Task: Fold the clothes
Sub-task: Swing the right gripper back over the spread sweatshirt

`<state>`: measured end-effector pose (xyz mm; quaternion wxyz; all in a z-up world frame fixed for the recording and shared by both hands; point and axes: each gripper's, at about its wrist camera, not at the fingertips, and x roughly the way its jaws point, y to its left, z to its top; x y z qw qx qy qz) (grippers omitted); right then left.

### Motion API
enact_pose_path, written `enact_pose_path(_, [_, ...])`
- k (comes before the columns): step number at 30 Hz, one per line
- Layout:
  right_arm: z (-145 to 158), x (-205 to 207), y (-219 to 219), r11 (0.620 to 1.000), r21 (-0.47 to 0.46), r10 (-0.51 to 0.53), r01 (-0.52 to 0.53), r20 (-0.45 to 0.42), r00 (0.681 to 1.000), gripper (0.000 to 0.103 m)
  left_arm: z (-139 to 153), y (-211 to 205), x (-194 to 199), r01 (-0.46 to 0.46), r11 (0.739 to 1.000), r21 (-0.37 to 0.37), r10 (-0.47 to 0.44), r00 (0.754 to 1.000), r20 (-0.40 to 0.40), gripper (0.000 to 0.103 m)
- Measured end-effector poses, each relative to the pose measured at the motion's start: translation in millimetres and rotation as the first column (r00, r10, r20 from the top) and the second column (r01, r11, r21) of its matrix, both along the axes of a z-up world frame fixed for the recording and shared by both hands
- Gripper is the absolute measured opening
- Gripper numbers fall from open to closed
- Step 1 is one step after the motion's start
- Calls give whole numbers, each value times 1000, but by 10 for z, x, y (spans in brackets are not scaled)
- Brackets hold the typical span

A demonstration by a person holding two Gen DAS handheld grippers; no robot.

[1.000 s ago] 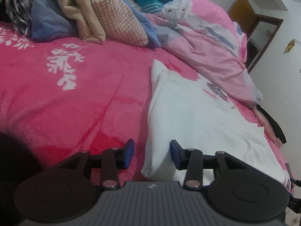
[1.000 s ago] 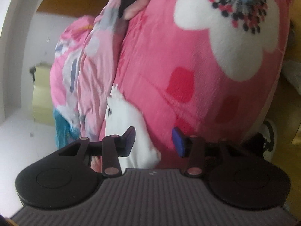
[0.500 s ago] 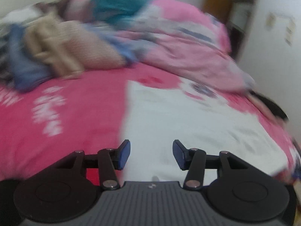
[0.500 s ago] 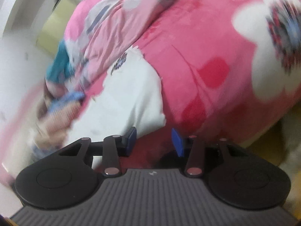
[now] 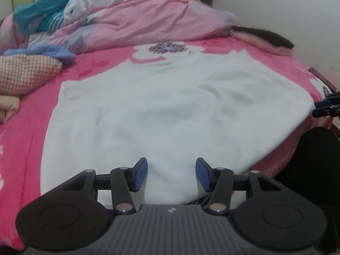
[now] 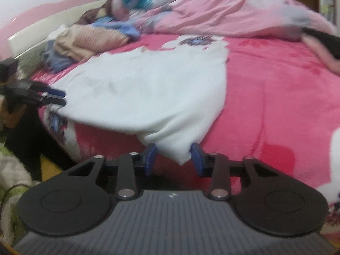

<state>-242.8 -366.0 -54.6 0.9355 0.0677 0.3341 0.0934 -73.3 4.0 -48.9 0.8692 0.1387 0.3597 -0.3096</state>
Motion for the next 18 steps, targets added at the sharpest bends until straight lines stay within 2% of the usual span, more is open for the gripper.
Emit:
enact_pose_path(1, [1, -7, 2, 1000, -11, 21, -21, 6, 1000, 7, -13, 4, 19, -6, 1000, -1, 6, 1000, -8, 52])
enact_pose_path(3, [84, -60, 46, 991, -108, 84, -78, 50, 995, 6, -12, 33, 36, -10, 1000, -4, 10, 1000, -14, 52])
enact_pose_path(5, [243, -129, 99, 961, -244, 158, -130, 97, 983, 5, -4, 27, 46, -9, 1000, 7, 9, 1000, -12, 52])
enact_pose_path(6, [325, -159, 140, 932, -334, 190, -144, 110, 976, 5, 1, 17, 51, -7, 1000, 13, 7, 1000, -11, 52])
enact_pose_path(8, [410, -197, 255, 843, -510, 257, -172, 100, 961, 5, 9, -2, 60, -3, 1000, 25, 3, 1000, -8, 52])
enact_pose_path(11, [296, -198, 363, 753, -626, 297, -203, 48, 954, 5, 2, -15, 46, 0, 999, 37, 0, 1000, -2, 52])
enact_pose_path(12, [202, -191, 364, 734, -647, 290, -208, 21, 957, 5, -1, -16, 48, 2, 999, 37, -2, 1000, 0, 52])
enact_pose_path(16, [-226, -233, 312, 618, -765, 196, -184, -78, 978, 3, -4, 11, 64, 4, 999, 33, -4, 1000, 0, 52])
enact_pose_path(18, [-225, -293, 222, 630, -767, 114, -123, -65, 991, 3, -5, 52, 62, -1, 1000, 21, 1, 1000, -3, 53])
